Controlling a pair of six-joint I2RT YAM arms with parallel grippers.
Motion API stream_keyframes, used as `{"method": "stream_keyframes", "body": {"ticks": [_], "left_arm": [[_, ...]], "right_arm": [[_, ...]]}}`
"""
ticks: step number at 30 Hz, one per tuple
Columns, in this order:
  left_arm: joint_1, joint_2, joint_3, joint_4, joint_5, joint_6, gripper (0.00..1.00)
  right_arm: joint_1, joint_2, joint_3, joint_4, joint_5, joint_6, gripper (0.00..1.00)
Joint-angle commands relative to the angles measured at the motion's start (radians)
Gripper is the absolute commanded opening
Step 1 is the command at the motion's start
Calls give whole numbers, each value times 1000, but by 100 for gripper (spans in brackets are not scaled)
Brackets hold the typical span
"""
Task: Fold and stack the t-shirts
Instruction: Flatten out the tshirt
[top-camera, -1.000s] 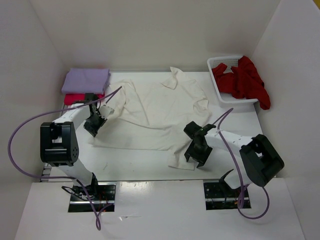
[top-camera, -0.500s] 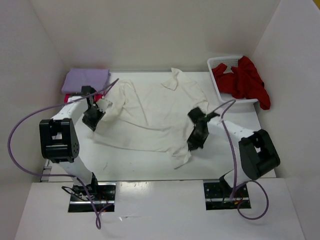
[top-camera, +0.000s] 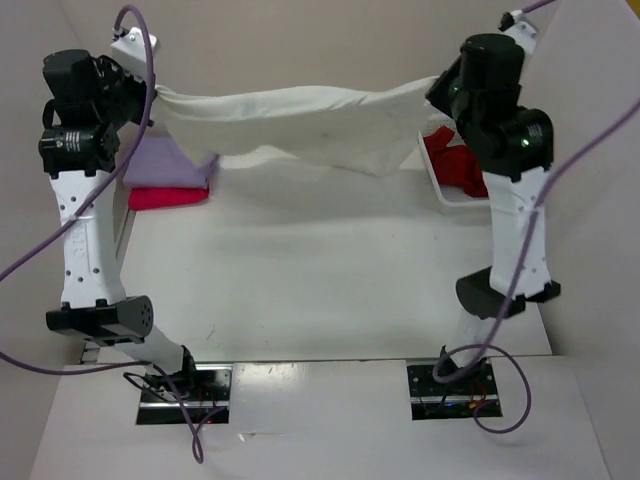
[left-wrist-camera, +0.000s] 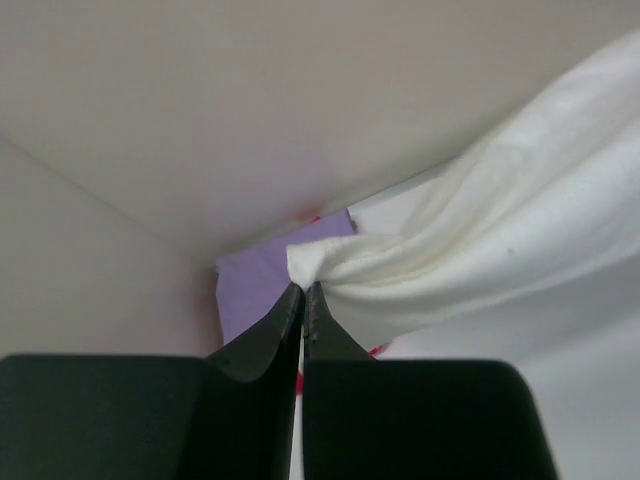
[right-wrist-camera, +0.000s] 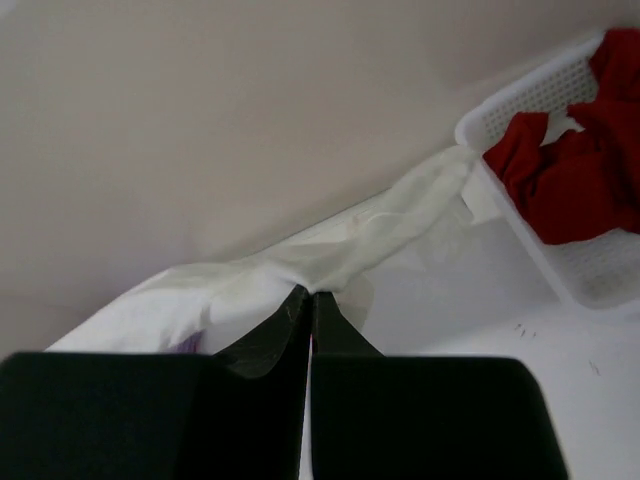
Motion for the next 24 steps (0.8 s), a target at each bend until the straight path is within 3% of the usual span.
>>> {"method": "stream_keyframes", "body": {"ticks": [1, 3, 6, 7, 13, 18, 24], "left_arm": [[7, 19, -129, -46, 39, 19, 0], [7, -22, -229, -55, 12, 56, 0], [7, -103, -413, -92, -54, 134, 0], [7, -113, -444, -119, -65, 171, 0], [7, -133, -813, -245, -142, 239, 0], [7, -142, -1034, -305, -156, 275, 0], [7, -151, -1167, -331, -186, 286, 0]], "right_arm": [[70, -77, -127, -159, 197, -25, 0], [106, -180, -262, -159, 222, 26, 0], [136, -360, -603, -124, 190, 135, 0], [137, -407, -798, -83, 166, 161, 0], [193, -680, -1483, 62, -119, 385, 0], [284, -786, -1720, 39, -204, 556, 0], [284, -886, -1768, -33, -236, 589, 0]]}}
